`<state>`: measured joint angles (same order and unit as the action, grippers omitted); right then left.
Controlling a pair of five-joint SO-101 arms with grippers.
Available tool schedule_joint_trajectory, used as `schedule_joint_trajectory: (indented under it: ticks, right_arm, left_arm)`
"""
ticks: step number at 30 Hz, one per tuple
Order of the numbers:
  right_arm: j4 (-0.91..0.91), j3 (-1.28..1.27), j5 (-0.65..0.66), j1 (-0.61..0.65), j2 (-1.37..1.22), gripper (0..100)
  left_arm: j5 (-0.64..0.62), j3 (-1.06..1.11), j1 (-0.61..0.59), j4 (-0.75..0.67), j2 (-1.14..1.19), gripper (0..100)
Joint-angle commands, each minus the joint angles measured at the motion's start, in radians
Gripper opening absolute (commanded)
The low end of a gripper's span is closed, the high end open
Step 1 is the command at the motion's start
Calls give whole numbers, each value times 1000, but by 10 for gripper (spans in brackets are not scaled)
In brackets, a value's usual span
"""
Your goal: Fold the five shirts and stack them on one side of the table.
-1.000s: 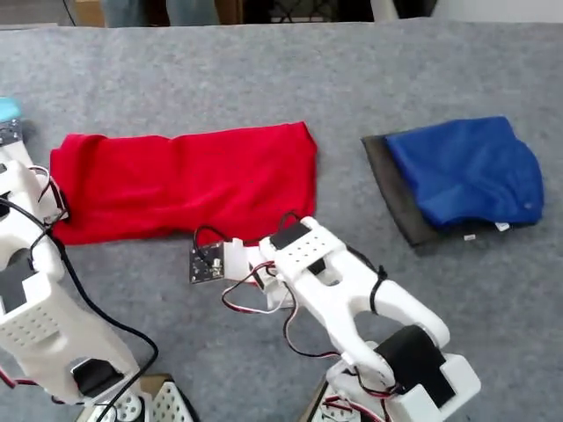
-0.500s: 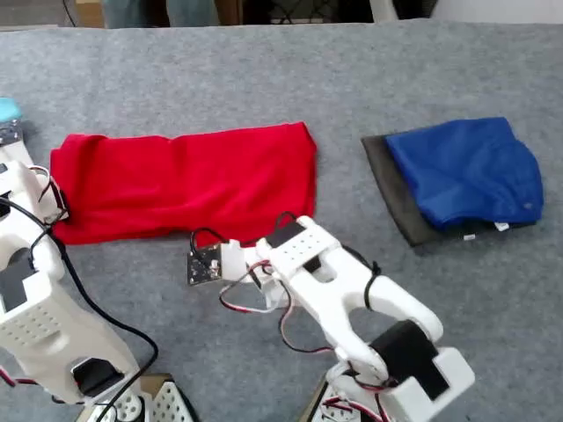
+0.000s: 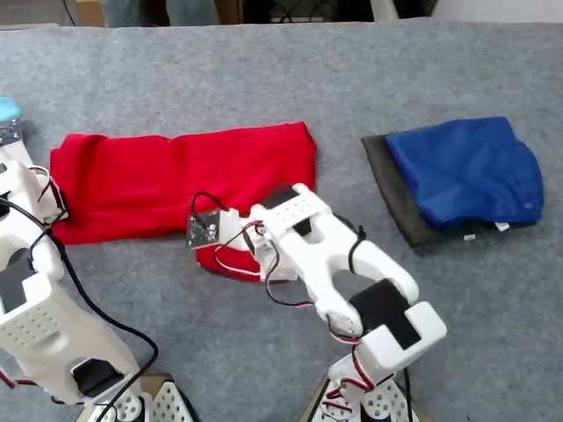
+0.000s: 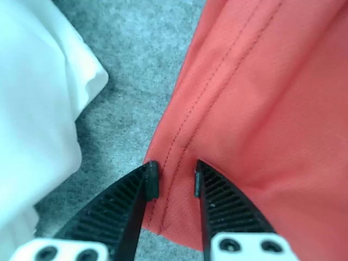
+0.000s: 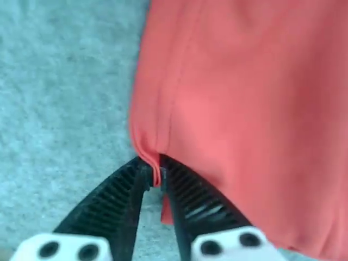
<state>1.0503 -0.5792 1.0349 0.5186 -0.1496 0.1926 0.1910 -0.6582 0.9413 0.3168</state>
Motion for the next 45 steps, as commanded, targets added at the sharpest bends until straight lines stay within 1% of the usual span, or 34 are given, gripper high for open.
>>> schedule_joint_trajectory:
  ticks: [1,3,6,8,12,14,17,20,24,28,31,37,43,45]
  right_arm:
    - [-9,15,-57,-37,-21,14]
    - [-18,10,-75,-48,-21,14]
    - [-20,5,-86,-55,-21,14]
    - [-20,8,-91,-52,-22,14]
    - [-20,8,-94,-52,-22,14]
    - [-20,10,-109,-51,-22,14]
    - [-20,10,-110,-37,-22,14]
    - [-20,10,-110,-35,-22,14]
    - [-20,10,-112,-35,-24,14]
    - [-20,10,-112,-35,-24,14]
    - [-20,10,-112,-35,-24,14]
    - [-21,10,-124,-35,-24,14]
    - [-21,10,-126,-35,-24,14]
    - [-21,10,-126,-35,-24,14]
  left_arm:
    - [-2,4,15,-9,-32,141]
    - [-15,-5,16,15,-35,141]
    - [-117,-96,8,184,-75,141]
    - [-164,-148,-1,269,-101,142]
    - [-265,-162,-16,391,-155,142]
    - [-304,-160,-35,428,-187,142]
    - [-338,-148,-99,402,-196,142]
    - [-341,-125,-162,356,-160,142]
    - [-341,-114,-203,325,-71,142]
    - [-341,-140,-173,327,8,142]
    - [-341,-153,-156,350,15,142]
    - [-345,-202,-147,414,-74,142]
    - [-414,-191,-68,410,-94,142]
    - [-445,-185,-65,390,-94,142]
